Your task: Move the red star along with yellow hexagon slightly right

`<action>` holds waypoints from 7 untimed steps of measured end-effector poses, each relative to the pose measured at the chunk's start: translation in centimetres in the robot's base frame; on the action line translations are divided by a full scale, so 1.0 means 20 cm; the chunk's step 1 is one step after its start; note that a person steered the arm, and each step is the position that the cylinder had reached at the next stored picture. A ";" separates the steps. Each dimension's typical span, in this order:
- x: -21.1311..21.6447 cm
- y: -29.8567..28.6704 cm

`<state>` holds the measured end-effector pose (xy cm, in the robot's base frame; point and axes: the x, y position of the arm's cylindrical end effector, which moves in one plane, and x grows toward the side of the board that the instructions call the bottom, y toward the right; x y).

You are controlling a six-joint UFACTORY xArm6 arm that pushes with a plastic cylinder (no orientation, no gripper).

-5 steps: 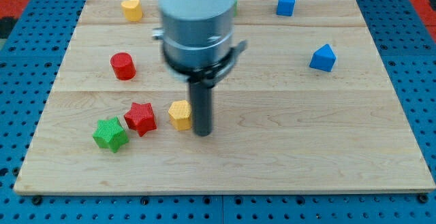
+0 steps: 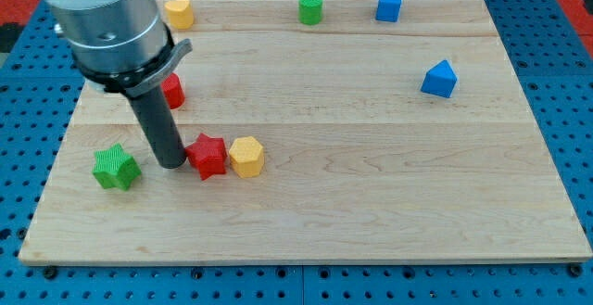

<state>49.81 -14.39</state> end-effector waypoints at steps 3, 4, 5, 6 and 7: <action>0.00 0.01; 0.00 0.02; 0.00 0.04; 0.00 0.06; 0.00 0.08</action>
<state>49.73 -12.73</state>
